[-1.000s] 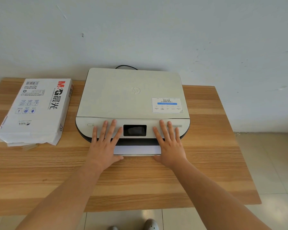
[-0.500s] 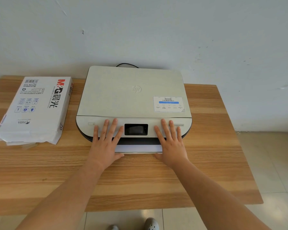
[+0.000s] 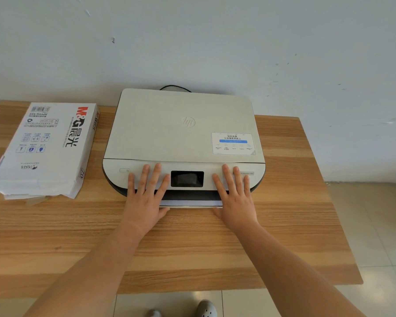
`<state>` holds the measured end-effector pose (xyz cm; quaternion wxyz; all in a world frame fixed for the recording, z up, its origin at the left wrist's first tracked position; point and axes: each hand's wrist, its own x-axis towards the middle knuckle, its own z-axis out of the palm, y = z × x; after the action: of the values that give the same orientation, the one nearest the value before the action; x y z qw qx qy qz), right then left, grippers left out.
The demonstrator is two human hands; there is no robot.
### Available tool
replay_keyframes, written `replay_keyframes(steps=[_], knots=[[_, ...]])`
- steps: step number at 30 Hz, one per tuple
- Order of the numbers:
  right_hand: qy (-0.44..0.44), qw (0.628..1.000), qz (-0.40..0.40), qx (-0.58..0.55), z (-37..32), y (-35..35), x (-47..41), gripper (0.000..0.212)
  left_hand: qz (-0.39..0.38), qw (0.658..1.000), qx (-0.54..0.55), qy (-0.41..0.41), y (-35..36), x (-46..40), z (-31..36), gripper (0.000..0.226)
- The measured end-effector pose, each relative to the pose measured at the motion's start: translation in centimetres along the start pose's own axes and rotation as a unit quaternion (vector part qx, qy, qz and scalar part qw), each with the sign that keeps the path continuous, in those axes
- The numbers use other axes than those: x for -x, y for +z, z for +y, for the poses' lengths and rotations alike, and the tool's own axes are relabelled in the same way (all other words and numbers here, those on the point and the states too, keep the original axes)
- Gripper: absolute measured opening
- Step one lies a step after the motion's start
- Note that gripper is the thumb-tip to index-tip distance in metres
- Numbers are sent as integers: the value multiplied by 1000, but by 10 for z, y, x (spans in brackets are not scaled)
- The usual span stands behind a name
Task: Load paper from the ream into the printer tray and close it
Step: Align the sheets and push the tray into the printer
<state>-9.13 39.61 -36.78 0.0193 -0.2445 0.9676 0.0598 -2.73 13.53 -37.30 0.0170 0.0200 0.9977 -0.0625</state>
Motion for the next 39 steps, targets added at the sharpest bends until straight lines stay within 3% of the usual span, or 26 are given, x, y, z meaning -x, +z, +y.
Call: replay_keyframes(steps=[39], knots=[[5,994,110,-5,-3,31,-10,98,46,999,12,-2,23,-6,2,121]])
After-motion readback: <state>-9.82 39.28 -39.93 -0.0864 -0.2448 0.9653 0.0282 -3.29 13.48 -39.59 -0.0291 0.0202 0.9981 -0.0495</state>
